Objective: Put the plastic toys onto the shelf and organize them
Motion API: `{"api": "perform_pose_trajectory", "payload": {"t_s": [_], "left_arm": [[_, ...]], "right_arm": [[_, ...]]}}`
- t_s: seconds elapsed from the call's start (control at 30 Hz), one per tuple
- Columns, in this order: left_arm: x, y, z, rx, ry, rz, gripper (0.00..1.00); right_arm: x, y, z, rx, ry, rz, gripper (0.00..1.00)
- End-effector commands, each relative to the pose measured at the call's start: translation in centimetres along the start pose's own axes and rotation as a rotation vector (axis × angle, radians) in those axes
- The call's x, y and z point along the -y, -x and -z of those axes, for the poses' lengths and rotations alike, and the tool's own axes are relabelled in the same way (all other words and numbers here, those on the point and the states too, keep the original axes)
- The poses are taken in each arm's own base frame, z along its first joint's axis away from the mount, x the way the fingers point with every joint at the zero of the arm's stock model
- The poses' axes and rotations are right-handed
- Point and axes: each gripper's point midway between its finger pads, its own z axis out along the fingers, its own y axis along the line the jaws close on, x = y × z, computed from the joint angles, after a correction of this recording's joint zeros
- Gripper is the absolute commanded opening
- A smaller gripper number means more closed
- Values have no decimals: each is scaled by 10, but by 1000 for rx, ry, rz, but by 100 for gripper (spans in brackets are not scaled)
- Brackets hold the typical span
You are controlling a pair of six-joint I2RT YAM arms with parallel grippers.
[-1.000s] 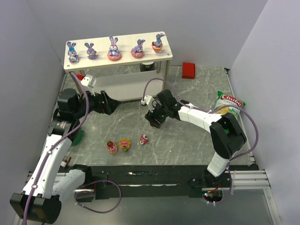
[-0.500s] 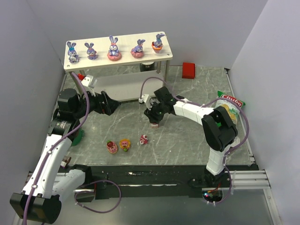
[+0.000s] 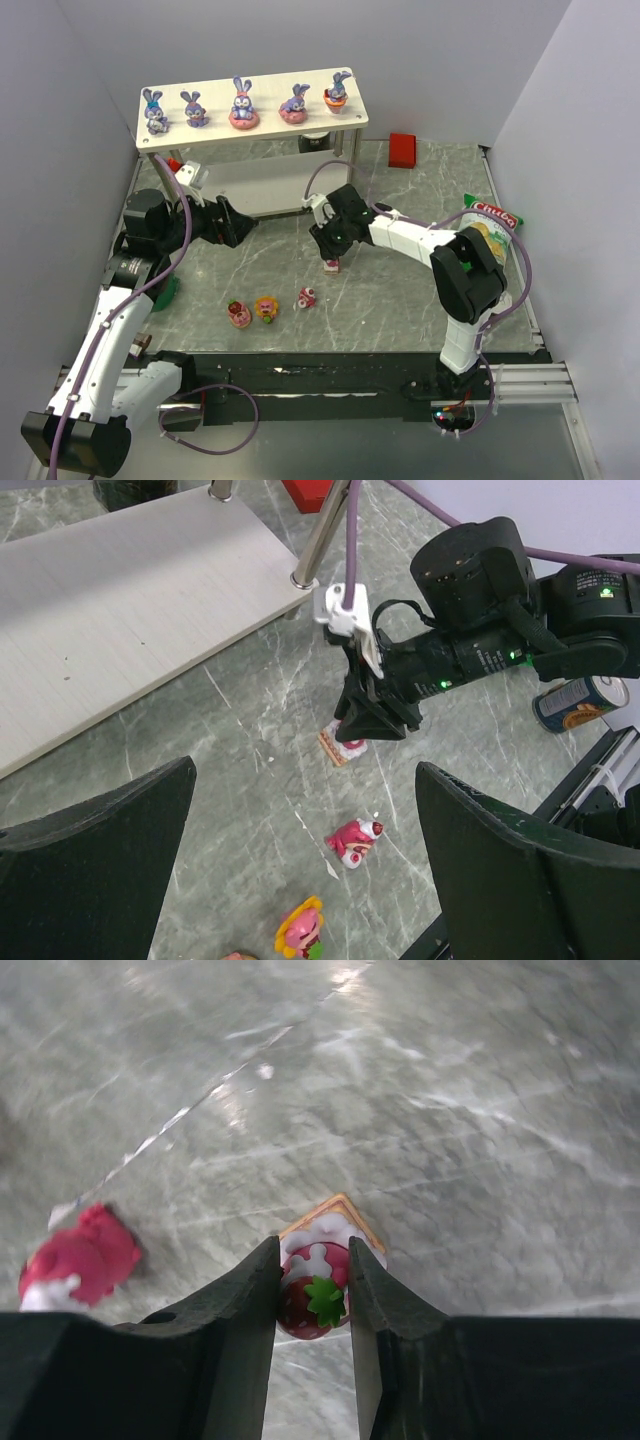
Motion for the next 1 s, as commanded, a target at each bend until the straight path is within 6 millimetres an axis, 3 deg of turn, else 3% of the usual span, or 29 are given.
{"api": "perform_pose_trajectory", "payload": {"t_s": [0.0,0.17,0.3,0.33,0.37,0.43,0.47,0.57,0.8,0.97], "left_arm": [[8,20,4,55,-16,-43,97],[7,19,3,56,-14,-31,96],[8,21,2,62,-15,-29,96],[8,21,2,60,-16,-30,96],[8,22,2,60,-15,-31,96],[9,22,2,60,-14,-35,96],[9,22,2,60,-14,-35,96],[9,22,1,61,-16,-34,96],[8,20,1,55,-12,-34,97],[10,19,2,56,-20,-37,97]], "right_arm": [[25,-7,8,-31,-261,-275,8],[47,-5,28,29,-536,-603,8],[58,-1,38,65,-665,-731,11],[58,2,39,79,-682,-757,14],[58,3,41,87,-697,-766,26],[59,12,45,118,-699,-777,45],[58,14,46,127,-695,-775,60],[54,24,48,150,-655,-766,75],[42,35,45,161,-519,-638,80],[57,25,55,163,-464,-478,82]]}}
